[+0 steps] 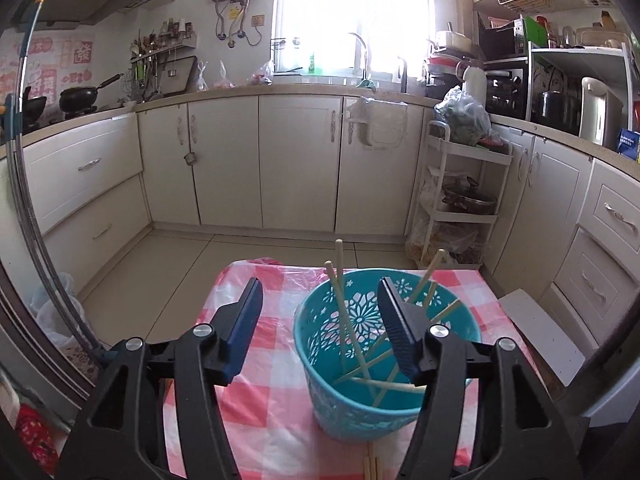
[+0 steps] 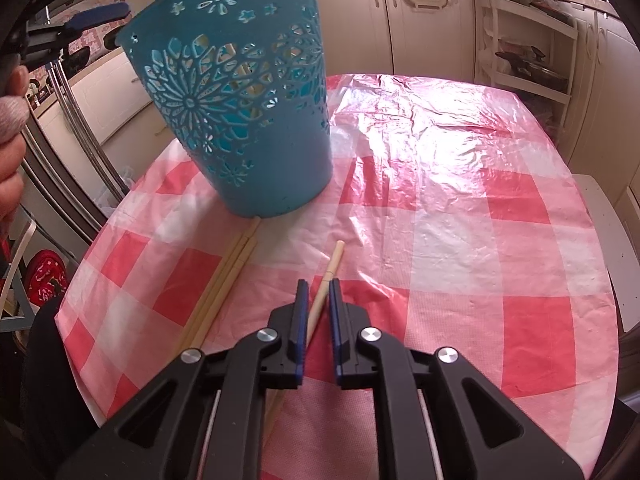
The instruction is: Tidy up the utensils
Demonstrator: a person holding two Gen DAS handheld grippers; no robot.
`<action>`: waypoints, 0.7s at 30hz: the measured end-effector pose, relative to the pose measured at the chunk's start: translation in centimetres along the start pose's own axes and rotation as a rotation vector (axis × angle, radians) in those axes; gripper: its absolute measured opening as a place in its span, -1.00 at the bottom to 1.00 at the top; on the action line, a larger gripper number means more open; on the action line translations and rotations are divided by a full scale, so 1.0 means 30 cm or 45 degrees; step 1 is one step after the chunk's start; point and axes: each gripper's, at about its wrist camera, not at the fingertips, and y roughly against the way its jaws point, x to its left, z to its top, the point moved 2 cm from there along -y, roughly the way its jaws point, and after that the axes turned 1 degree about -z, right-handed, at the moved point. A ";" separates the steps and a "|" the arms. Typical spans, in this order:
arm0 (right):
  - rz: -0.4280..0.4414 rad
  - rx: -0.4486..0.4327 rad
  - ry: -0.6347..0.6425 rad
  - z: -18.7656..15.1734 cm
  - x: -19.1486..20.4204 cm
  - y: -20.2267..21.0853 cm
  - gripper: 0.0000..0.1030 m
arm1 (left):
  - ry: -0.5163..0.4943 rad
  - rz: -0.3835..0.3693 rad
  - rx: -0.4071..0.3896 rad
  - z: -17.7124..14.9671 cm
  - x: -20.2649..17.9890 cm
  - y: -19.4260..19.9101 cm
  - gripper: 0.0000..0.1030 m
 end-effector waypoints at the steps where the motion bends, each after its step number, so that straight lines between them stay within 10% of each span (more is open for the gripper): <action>1: 0.001 0.001 0.002 0.000 0.005 0.000 -0.56 | -0.008 0.008 0.006 -0.005 0.007 0.015 0.22; 8: -0.060 0.008 0.053 0.005 0.045 -0.011 -0.34 | -0.001 0.024 0.056 -0.066 0.055 0.113 0.61; 13: -0.116 0.020 0.116 0.009 0.047 -0.017 -0.82 | 0.038 0.009 0.103 -0.130 0.099 0.161 0.70; 21: -0.037 0.053 0.147 0.027 0.042 0.006 -0.88 | 0.116 0.041 0.243 -0.280 0.206 0.134 0.72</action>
